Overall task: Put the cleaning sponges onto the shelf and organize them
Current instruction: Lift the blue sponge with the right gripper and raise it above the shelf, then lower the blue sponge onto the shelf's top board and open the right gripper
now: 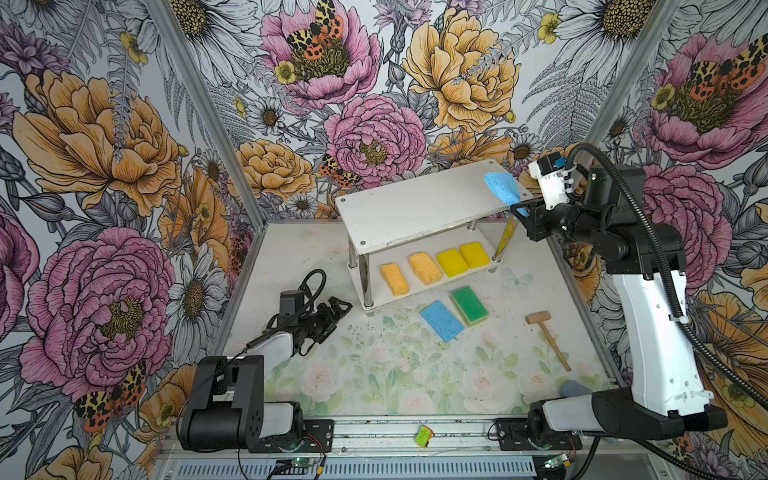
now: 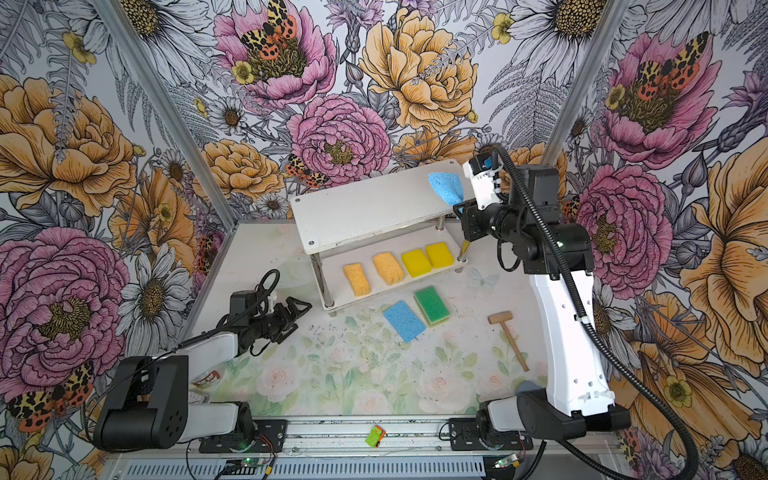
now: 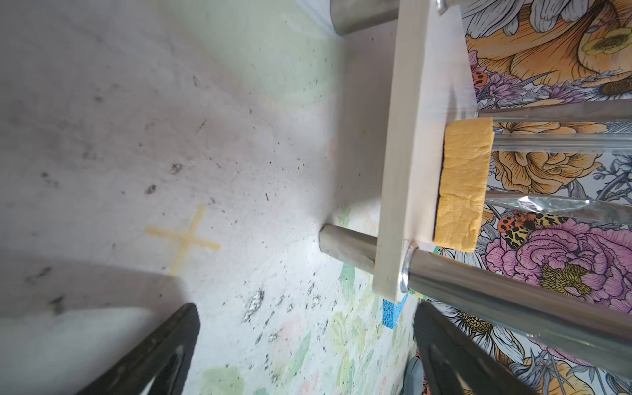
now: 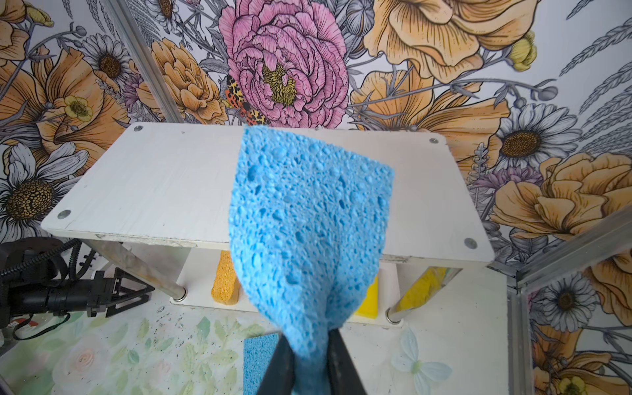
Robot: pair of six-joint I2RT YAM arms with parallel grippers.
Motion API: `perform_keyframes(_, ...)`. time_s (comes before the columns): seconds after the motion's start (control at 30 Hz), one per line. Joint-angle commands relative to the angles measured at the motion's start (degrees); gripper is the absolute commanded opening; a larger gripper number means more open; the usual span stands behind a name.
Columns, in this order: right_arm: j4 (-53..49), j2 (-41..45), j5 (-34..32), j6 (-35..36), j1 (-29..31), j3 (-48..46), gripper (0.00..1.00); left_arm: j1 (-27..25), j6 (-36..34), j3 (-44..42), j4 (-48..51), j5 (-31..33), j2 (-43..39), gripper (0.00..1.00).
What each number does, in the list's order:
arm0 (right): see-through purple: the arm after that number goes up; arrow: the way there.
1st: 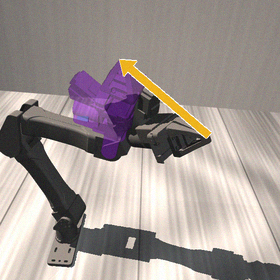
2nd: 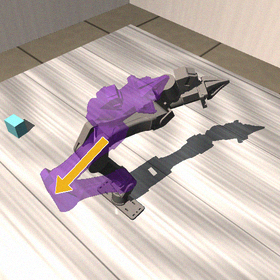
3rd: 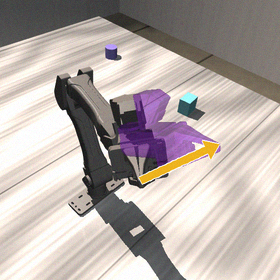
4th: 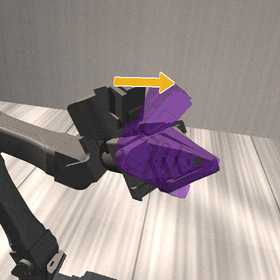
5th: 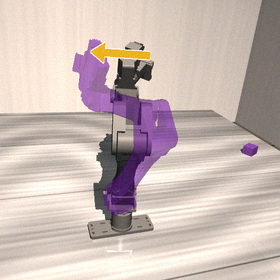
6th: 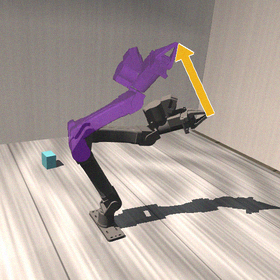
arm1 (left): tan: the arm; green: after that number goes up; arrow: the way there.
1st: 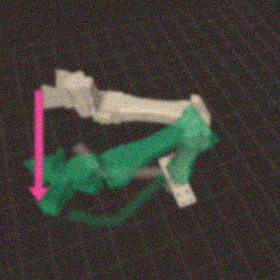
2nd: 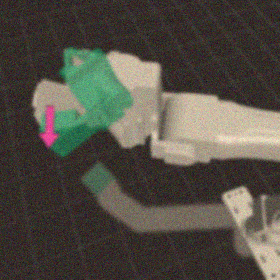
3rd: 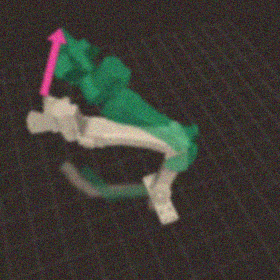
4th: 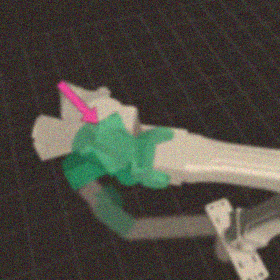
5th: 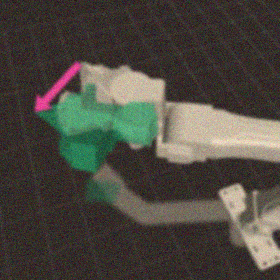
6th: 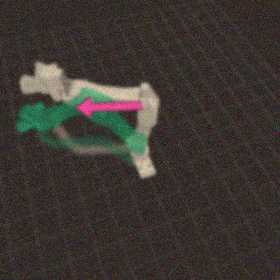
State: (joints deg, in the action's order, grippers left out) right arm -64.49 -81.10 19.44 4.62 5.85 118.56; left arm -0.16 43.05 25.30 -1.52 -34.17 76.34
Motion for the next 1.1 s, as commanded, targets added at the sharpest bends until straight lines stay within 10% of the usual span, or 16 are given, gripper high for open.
perform_keyframes(0.0, 0.42, -3.48, 3.13, 1.15, -2.24, 5.20, 0.14, 0.50, -1.56, 1.08, -0.04, -1.41, -1.14, 0.99)
perform_keyframes(0.43, 0.38, -22.42, 11.43, -2.96, -10.20, 28.34, 0.12, 0.85, -1.61, 0.28, 2.77, -0.40, -4.89, 0.99)
perform_keyframes(1.07, 0.33, -32.60, 7.02, -3.99, -8.62, 25.42, 0.13, 1.56, -1.21, -2.15, 5.44, 0.64, -11.34, 0.99)
